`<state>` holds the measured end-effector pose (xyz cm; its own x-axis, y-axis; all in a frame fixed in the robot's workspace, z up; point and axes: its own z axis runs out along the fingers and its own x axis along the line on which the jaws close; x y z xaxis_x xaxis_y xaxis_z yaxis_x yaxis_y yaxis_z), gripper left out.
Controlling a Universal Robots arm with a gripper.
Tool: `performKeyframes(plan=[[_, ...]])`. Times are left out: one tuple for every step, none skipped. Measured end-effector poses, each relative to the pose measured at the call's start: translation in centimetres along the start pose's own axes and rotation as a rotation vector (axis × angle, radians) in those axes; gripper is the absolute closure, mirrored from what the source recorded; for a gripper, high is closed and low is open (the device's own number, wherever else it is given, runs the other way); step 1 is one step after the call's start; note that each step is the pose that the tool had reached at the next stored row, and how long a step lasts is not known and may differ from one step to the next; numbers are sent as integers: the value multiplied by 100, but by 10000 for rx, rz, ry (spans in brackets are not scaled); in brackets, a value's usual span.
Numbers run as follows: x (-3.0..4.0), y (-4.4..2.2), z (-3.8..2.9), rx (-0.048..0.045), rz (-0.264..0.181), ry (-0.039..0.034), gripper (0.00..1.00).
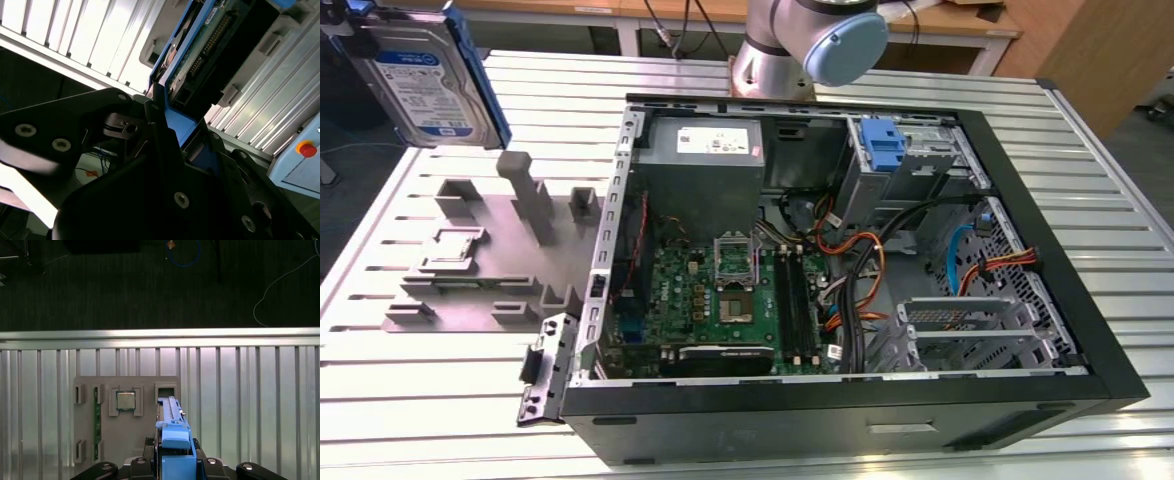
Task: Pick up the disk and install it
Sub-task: 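Pick up the disk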
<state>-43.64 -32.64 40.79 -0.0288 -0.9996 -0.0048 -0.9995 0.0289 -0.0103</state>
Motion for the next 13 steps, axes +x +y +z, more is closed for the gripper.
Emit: performKeyframes(plan=[[0,0,-4,0,0,0,63],[0,0,-8,0,0,0,63],[0,0,-13,0,0,0,63],[0,0,-18,0,0,0,63],[0,0,-22,0,0,0,63],[0,0,-26,0,0,0,63],[0,-1,-31,0,0,0,63],[0,0,-35,0,0,0,63],[0,-1,-39,0,0,0,63],[0,-1,-44,0,0,0,63],[0,-1,-48,0,0,0,63],[0,-1,-53,0,0,0,63],[0,-1,-58,0,0,0,63]])
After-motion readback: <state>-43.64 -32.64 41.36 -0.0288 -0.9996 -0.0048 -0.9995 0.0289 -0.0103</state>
